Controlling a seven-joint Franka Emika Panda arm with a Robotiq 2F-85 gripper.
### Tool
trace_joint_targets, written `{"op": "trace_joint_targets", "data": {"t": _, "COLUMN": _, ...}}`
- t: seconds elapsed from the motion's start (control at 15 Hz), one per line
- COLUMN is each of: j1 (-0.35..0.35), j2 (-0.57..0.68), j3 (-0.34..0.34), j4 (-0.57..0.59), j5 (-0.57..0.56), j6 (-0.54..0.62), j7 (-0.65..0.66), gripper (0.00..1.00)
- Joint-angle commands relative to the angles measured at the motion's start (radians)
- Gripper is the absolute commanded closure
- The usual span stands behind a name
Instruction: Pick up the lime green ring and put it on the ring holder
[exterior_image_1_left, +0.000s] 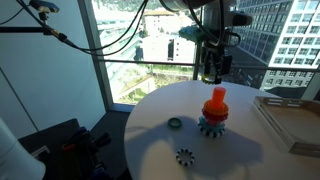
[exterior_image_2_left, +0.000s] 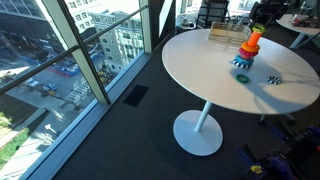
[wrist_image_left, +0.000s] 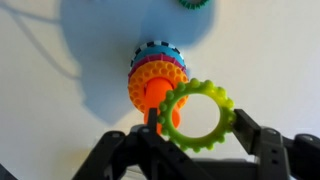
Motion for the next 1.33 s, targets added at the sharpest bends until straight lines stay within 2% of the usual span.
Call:
{"op": "trace_joint_targets", "data": {"t": 0.0, "j1": -0.019, "j2": 0.067, "j3": -0.002, "j4": 0.103, "j5": 0.026, "j6": -0.044, "j7": 0.005, "gripper": 0.51}}
{"op": "trace_joint_targets", "data": {"t": 0.8, "j1": -0.059, "j2": 0.203, "j3": 0.004, "j4": 0.252, "j5": 0.043, "j6": -0.126, "j7": -0.01, "gripper": 0.51}}
{"op": "trace_joint_targets", "data": {"t": 1.27, "j1": -0.054, "j2": 0.176, "j3": 0.011, "j4": 0.209, "j5": 0.051, "j6": -0.176, "j7": -0.031, "gripper": 0.51}}
